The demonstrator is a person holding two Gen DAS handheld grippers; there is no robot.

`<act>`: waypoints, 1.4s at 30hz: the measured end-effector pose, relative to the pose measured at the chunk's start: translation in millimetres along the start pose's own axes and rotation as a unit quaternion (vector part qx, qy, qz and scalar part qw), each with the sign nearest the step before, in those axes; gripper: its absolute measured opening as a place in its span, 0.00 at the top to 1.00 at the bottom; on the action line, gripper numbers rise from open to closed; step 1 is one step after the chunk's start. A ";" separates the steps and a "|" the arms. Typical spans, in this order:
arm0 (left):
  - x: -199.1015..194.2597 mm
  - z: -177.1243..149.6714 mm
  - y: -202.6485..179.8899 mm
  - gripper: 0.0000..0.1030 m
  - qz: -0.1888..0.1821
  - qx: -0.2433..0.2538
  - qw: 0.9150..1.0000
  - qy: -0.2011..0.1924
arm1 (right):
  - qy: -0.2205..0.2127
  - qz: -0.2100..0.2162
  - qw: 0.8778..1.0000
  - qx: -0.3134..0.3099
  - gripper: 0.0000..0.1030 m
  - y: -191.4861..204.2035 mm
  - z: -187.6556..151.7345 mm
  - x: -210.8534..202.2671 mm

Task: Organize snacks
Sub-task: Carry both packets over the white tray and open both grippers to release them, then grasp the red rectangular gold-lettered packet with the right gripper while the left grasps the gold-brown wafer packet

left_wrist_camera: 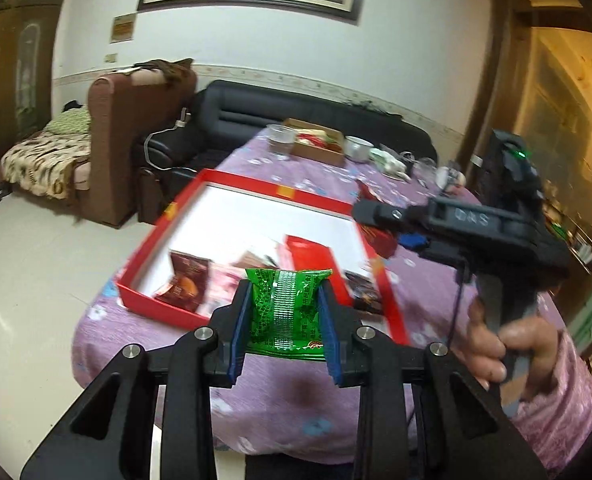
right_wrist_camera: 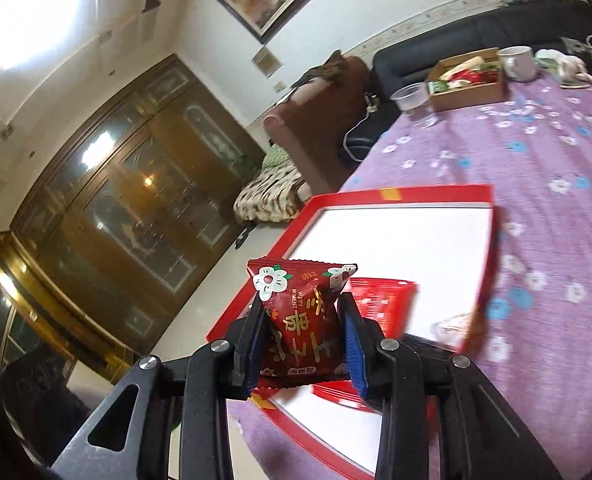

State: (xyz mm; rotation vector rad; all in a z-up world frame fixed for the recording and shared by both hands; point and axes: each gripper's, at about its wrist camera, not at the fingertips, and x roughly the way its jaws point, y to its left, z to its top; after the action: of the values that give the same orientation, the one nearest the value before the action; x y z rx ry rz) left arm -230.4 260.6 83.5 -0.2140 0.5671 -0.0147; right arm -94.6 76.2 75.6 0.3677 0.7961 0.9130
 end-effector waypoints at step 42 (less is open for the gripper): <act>66.0 4.7 43.2 0.44 0.151 -0.005 0.988 0.040 | 0.073 0.005 0.997 -0.026 0.57 7.6 7.6 79.2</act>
State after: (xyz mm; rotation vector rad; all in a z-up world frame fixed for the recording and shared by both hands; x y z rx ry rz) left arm -174.1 299.0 43.4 -0.1352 0.6746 0.2745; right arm -64.7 145.6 49.3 0.2615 0.9026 0.9771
